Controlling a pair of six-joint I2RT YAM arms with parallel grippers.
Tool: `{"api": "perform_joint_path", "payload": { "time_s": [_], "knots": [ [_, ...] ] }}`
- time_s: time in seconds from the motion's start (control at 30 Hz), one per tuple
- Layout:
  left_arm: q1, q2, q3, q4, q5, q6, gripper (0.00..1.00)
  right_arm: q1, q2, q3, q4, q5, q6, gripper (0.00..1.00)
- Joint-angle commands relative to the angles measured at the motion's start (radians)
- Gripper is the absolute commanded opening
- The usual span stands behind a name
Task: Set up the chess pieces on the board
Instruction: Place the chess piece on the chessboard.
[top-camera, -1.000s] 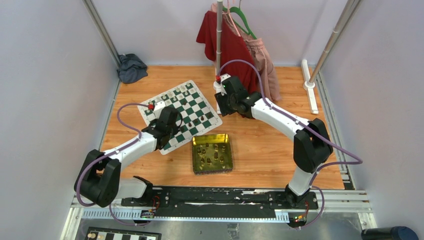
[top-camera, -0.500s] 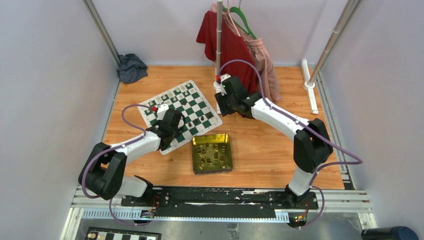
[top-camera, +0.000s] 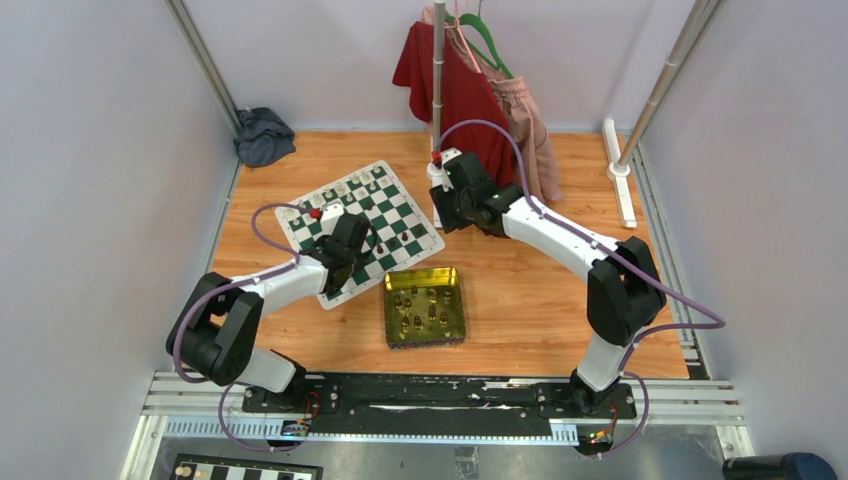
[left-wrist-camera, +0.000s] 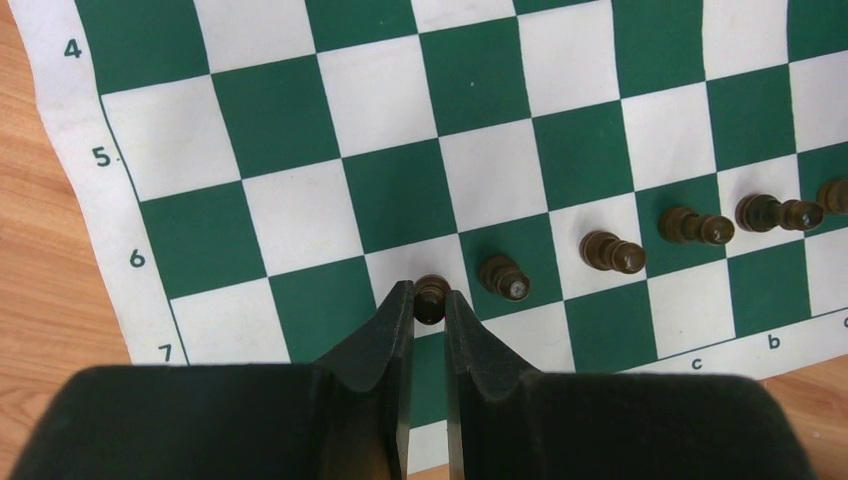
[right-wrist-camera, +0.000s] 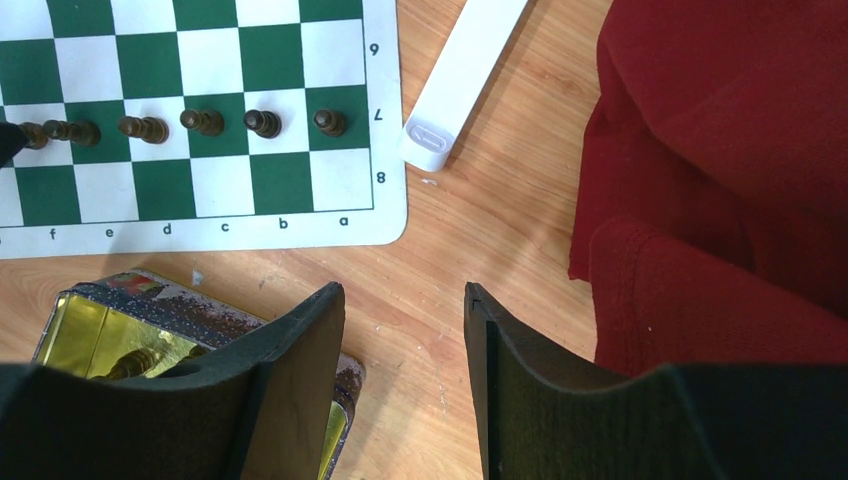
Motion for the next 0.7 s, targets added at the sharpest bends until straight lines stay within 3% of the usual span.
{"api": "perform_joint_path", "payload": {
  "time_s": [0.0,0.67],
  "knots": [
    [-0.008,0.012,0.031,0.014,-0.042,0.012,0.00,-0.013,-0.029,-0.023,-0.017,0.005,0.003,0.52],
    [-0.010,0.018,0.027,-0.011,-0.052,0.020,0.00,-0.013,-0.039,-0.039,-0.017,0.013,0.020,0.52]
  ]
}}
